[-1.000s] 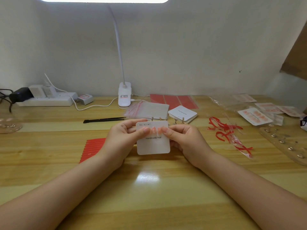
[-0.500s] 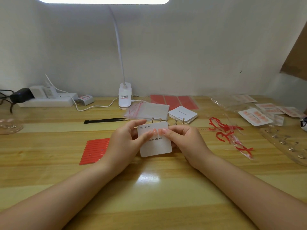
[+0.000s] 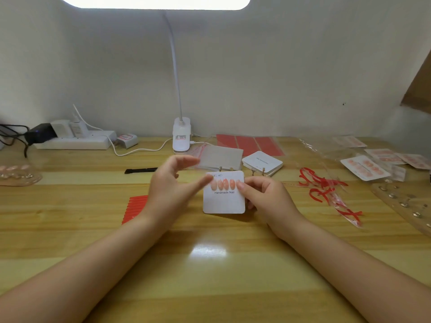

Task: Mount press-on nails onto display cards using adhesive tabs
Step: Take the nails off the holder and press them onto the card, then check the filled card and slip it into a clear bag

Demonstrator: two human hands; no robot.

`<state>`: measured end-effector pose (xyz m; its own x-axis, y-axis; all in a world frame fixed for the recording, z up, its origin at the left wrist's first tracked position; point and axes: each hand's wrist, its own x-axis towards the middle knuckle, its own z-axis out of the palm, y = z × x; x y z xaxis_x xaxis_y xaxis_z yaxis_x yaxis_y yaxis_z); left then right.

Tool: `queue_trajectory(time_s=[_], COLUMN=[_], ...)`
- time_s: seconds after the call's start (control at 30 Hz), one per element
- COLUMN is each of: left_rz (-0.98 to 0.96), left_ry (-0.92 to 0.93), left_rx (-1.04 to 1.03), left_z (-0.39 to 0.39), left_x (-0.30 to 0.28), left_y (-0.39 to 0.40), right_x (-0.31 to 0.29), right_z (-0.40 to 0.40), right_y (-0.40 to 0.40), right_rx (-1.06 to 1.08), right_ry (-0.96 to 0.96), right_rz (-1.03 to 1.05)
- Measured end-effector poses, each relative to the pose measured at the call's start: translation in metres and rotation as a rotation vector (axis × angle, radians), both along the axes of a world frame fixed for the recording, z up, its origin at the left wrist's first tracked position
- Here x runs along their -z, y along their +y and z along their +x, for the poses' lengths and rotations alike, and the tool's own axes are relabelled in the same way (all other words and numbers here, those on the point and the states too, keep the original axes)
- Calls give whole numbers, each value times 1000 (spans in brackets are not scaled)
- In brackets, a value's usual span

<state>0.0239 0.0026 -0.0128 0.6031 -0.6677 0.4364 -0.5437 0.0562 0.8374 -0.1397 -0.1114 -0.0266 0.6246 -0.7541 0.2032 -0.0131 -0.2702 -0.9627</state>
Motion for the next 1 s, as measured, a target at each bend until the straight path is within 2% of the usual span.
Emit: queue_trajectory(time_s=[0.07,0.1,0.2,0.33,0.43,0.5,0.6,0.67,0.83,1.0], left_rz=[-66,-85,-22,253,367,411,370,381,579,735], left_ry=[229,277,217,35,1,-26,-82,-97,113,52], left_rx=[-26,-43,-62,-169,-364,-583,-993,-1146,-1092,-1097], left_z=[11,18,33,71,115,146,189,213,257,265], left_x=[-5,-7,-16,-30,-33,-29,-18,-10,15,21], left_y=[1,1,6,11,22,38,71,95,126,118], right_x=[-1,-2,-2,-2,-1,-1,-2,-1,-4,-7], right_z=[0,0,0,0,0,-1,1,4,6,6], right_y=[2,2,4,5,6,6,7,9,12,16], right_rx=[-5,-9,-11,-9,-15,-16,6,38,64,34], right_ry=[-2,-1,5,2,10,20,40,61,118,121], right_rz=[20,26,32,37,9,-13,-55,-85,-152,-164])
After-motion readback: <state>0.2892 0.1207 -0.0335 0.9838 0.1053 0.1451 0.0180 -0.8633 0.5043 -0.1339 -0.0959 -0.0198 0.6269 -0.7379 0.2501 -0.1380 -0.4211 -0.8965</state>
